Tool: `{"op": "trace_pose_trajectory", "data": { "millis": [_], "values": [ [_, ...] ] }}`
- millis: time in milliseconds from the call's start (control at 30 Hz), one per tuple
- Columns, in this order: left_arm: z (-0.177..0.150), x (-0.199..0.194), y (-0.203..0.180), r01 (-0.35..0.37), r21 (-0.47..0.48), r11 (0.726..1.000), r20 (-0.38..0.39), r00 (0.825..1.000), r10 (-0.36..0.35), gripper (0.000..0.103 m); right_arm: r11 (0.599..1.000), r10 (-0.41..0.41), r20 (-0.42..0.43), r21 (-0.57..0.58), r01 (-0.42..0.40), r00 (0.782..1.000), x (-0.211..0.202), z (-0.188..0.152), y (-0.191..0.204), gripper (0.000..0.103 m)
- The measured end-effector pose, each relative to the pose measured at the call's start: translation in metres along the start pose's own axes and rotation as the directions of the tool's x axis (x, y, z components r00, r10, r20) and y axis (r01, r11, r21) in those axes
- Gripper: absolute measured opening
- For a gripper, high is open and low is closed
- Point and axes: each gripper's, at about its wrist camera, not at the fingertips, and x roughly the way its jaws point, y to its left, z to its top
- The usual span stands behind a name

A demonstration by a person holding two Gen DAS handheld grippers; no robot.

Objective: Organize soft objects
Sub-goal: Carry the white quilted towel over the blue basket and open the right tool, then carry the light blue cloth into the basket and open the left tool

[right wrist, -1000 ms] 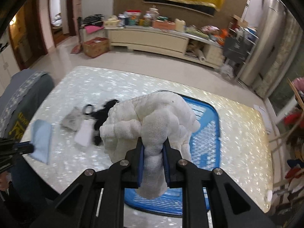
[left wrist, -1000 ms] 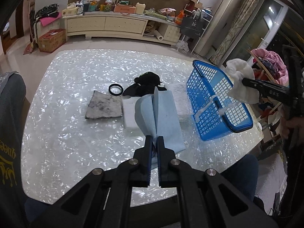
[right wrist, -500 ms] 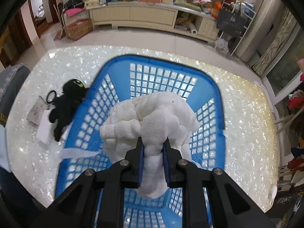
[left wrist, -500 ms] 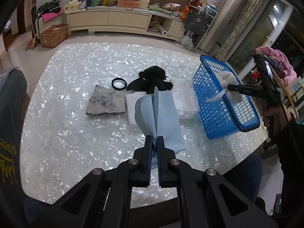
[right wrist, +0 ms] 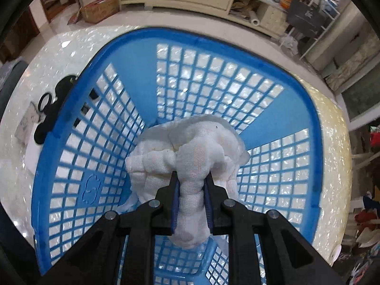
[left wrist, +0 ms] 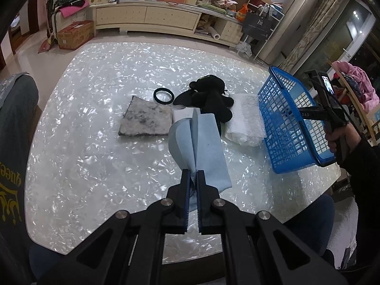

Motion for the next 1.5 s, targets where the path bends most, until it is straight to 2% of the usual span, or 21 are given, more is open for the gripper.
{"op": "trace_pose_trajectory", "data": {
  "millis": [100, 133, 167, 200, 233, 333, 467, 733, 1033, 1500],
  "values": [
    [-0.001, 0.001, 0.001, 0.003, 0.0, 1.0, -0.004, 1.0, -0.003, 0.004, 1.0, 0.006, -0.001, -0.017, -0.006, 1.0, -0.004, -0.005, 0.004, 0.027],
    [-0.001, 0.001, 0.001, 0.003, -0.001, 1.0, -0.004, 1.0, -0.003, 0.004, 1.0, 0.008, 0.006, -0.017, -0.008, 1.0, -0.007, -0.007, 0.005, 0.042],
    [-0.002, 0.001, 0.0, 0.003, -0.001, 1.0, -0.003, 1.0, -0.003, 0.004, 1.0, 0.0, 0.009, -0.018, 0.0, 1.0, -0.008, -0.008, 0.003, 0.066],
    [-0.002, 0.0, 0.0, 0.002, -0.001, 1.0, -0.002, 1.0, -0.002, 0.004, 1.0, -0.015, 0.016, -0.02, 0.015, 1.0, -0.011, -0.01, 0.004, 0.077],
    [-0.001, -0.001, -0.001, 0.003, 0.001, 1.0, 0.0, 1.0, -0.003, 0.004, 0.999, -0.023, 0.027, -0.024, 0.023, 0.999, -0.015, -0.011, 0.005, 0.084],
    [-0.002, -0.005, -0.004, 0.002, 0.005, 1.0, 0.008, 1.0, -0.002, 0.004, 0.999, -0.029, 0.048, -0.022, 0.03, 0.998, -0.031, -0.016, 0.008, 0.085],
    [-0.001, -0.012, -0.011, 0.006, 0.016, 1.0, 0.022, 1.0, -0.006, 0.004, 1.0, -0.013, 0.091, -0.005, 0.013, 0.996, -0.055, -0.021, 0.002, 0.1],
    [0.004, -0.023, -0.041, 0.036, 0.075, 0.997, 0.043, 0.998, -0.039, 0.004, 0.999, -0.001, 0.191, 0.051, -0.008, 0.982, -0.104, -0.065, -0.008, 0.103],
    [0.022, -0.03, -0.096, 0.088, 0.191, 0.978, 0.047, 0.994, -0.099, 0.004, 0.993, -0.038, 0.261, 0.121, 0.007, 0.964, -0.115, -0.103, -0.025, 0.103],
    [0.064, -0.015, -0.201, 0.178, 0.373, 0.91, -0.004, 0.982, -0.19, 0.004, 0.964, -0.07, 0.307, 0.264, -0.014, 0.949, -0.117, -0.143, -0.051, 0.103]
  ]
}}
